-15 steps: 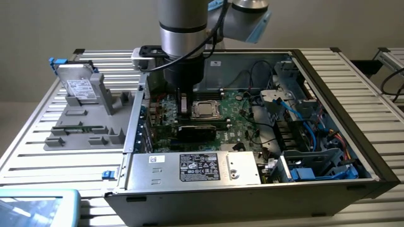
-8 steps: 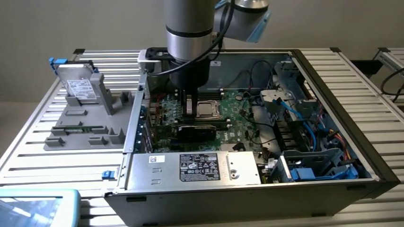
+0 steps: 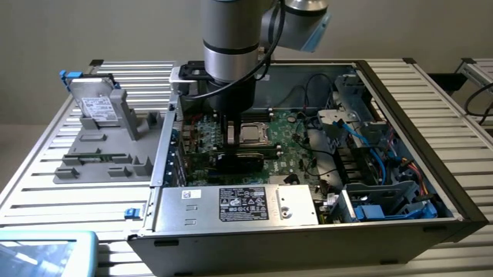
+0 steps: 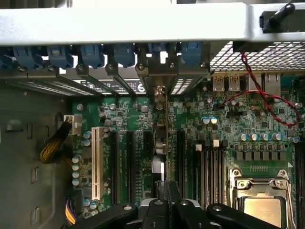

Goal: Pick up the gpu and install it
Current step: 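Press down on the gpu until it lock into place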

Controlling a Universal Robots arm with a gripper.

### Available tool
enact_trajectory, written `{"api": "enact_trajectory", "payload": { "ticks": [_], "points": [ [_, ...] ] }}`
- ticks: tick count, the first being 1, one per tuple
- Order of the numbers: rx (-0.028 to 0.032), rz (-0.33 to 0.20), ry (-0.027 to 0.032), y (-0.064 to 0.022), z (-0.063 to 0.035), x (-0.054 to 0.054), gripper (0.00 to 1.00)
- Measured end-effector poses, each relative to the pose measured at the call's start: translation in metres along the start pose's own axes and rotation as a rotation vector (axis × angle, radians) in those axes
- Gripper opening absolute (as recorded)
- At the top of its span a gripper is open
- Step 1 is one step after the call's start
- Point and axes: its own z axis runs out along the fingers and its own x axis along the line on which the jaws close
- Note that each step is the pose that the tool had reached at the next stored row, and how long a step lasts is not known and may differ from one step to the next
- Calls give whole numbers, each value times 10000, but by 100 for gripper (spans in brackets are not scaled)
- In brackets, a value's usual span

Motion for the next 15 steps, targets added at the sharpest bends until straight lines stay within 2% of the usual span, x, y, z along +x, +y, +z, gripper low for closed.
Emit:
{"api": "enact_trajectory", "payload": {
  "ticks": [6, 7, 10, 15],
  "points": [
    [-3, 35, -36, 1, 12, 0, 12],
    [-5, 42, -55, 2, -16, -1, 12],
    [-34, 68, -41, 7, -140, 3, 12],
    [-156, 104, -88, 27, -235, 6, 12]
  ]
}}
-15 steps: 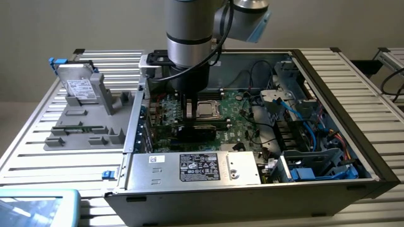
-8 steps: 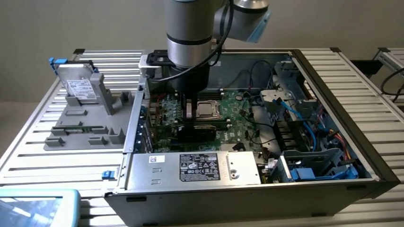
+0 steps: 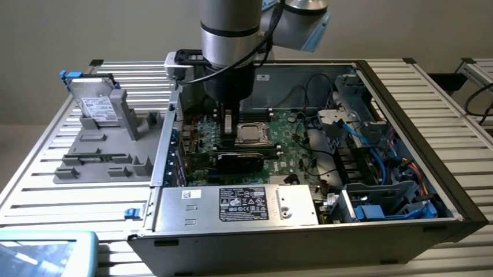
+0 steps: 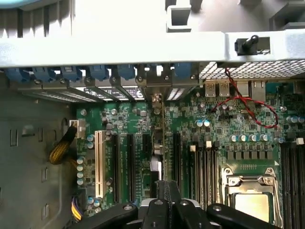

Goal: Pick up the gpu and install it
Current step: 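Press down on the gpu until it lock into place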

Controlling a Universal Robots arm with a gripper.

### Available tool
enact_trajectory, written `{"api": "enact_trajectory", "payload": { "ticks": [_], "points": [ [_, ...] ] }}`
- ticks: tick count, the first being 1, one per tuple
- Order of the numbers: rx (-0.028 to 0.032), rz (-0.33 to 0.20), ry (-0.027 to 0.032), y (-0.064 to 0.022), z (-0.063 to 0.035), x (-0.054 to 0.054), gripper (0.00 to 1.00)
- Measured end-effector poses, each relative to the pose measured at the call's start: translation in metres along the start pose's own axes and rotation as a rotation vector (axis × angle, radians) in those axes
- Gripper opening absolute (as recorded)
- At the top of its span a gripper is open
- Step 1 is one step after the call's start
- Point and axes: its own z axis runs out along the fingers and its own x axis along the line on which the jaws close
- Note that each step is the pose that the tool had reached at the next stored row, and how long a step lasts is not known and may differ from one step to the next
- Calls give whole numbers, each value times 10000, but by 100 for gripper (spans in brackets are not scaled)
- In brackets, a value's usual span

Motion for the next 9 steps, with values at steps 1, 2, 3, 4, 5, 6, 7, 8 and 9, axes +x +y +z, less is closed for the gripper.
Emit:
{"api": "enact_trajectory", "payload": {
  "ticks": [1, 2, 3, 4, 5, 6, 7, 8, 9],
  "points": [
    [-49, 3, 1, 3, -17, 0, 12],
    [-98, 2, 3, 4, -25, 0, 12],
    [-110, 2, 0, 4, -23, -1, 12],
    [-111, 2, 1, 4, -24, -1, 12],
    [-112, 2, 2, 5, -24, -1, 12],
    [-113, 2, 4, 4, -25, -1, 12],
    [-113, 2, 4, 4, -25, -1, 12],
    [-113, 2, 4, 4, -25, -1, 12],
    [-113, 3, 4, 4, -25, -1, 12]
  ]
}}
